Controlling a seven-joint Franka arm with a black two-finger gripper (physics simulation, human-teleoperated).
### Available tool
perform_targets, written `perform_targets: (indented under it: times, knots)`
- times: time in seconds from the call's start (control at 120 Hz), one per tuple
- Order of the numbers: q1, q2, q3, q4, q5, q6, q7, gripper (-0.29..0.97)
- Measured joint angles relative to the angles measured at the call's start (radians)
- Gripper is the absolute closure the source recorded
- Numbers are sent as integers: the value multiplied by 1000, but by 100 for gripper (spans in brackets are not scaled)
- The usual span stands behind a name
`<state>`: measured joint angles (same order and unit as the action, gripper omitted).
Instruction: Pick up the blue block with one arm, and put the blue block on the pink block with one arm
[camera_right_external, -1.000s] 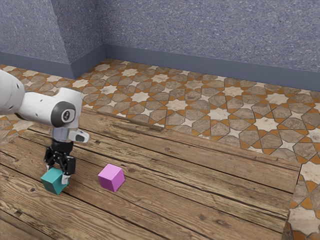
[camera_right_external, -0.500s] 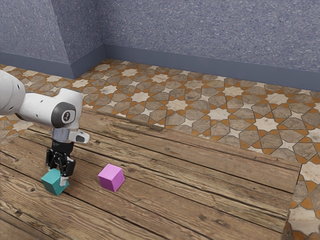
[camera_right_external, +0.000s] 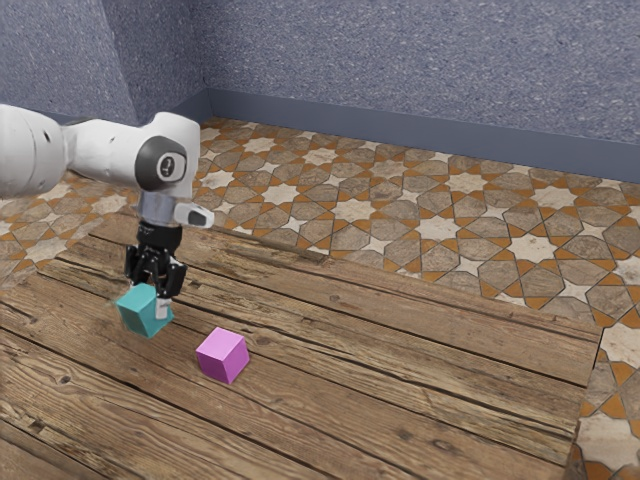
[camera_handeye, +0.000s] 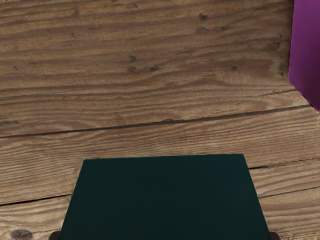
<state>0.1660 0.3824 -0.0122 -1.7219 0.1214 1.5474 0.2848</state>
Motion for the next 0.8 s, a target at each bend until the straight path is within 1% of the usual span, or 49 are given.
perform_targets:
  times: [0.2,0.317,0.45,0.542,0.708,0.8]
  knots:
    - [-76,26,0,54,-56,-127,-62,32]
    - [-108,44,0,73,-85,-165,-100,32]
    - [-131,79,0,105,-95,-188,-137,32]
    - [-142,106,-1,128,-85,-196,-158,32]
    - [-165,160,-8,206,-30,-209,-190,32]
    - [-173,178,-15,233,-13,-215,-204,32]
